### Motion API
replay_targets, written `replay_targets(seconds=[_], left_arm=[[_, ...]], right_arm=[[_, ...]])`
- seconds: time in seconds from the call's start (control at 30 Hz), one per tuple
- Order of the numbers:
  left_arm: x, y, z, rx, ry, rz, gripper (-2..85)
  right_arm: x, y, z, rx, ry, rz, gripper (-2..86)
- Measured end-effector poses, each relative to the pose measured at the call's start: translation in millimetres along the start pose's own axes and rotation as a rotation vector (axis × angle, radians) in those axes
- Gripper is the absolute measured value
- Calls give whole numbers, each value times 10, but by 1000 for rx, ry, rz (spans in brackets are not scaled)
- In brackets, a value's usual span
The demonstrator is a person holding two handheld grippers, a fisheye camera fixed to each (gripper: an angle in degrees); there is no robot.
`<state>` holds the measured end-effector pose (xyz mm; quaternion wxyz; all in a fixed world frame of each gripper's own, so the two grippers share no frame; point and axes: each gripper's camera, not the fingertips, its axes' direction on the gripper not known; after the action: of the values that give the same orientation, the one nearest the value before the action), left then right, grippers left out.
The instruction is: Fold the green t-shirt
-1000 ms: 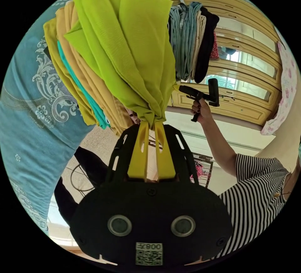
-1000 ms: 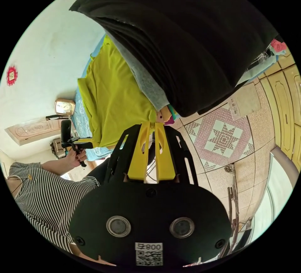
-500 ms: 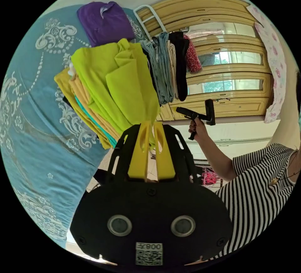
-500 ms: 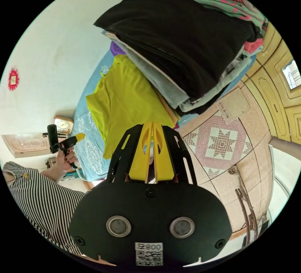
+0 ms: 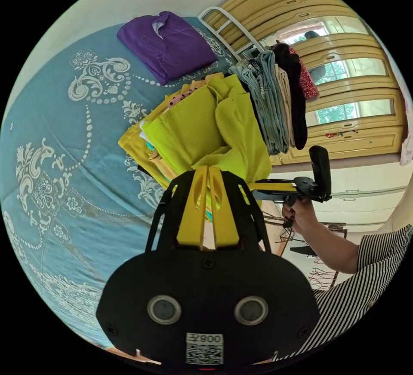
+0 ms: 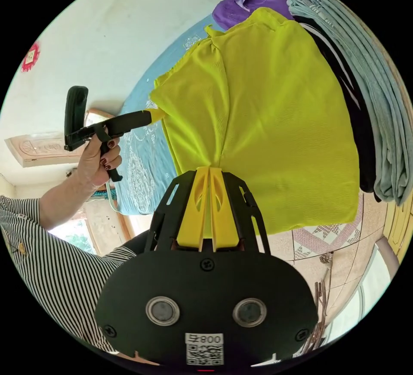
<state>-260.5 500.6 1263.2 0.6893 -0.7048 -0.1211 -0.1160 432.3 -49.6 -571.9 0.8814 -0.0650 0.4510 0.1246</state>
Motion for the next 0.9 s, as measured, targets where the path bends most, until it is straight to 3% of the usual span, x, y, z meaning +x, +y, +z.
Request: replay_targets(seconds=[0.2, 0.33, 0.4, 0.53, 0.77, 0.9], left_arm=[[153, -151, -185, 52, 33, 67, 1], [-43, -187, -84, -42, -6, -18, 1], [-76, -139, -210, 1, 40, -29, 1], [-108, 92, -540, 54, 113, -24, 1], [-250, 757, -899, -8, 201, -58, 2], [-191, 931, -1143, 4, 158, -6, 2]], right_arm=[[-204, -30, -258, 84, 54, 16, 0], [-261, -148, -25, -10, 59, 33, 1], [-279, -148, -51, 3, 32, 63, 1], [-488, -41, -261, 60, 65, 61, 1], [-1070, 130, -660, 158, 120, 37, 0], [-1557, 95, -926, 265, 190, -40, 0]])
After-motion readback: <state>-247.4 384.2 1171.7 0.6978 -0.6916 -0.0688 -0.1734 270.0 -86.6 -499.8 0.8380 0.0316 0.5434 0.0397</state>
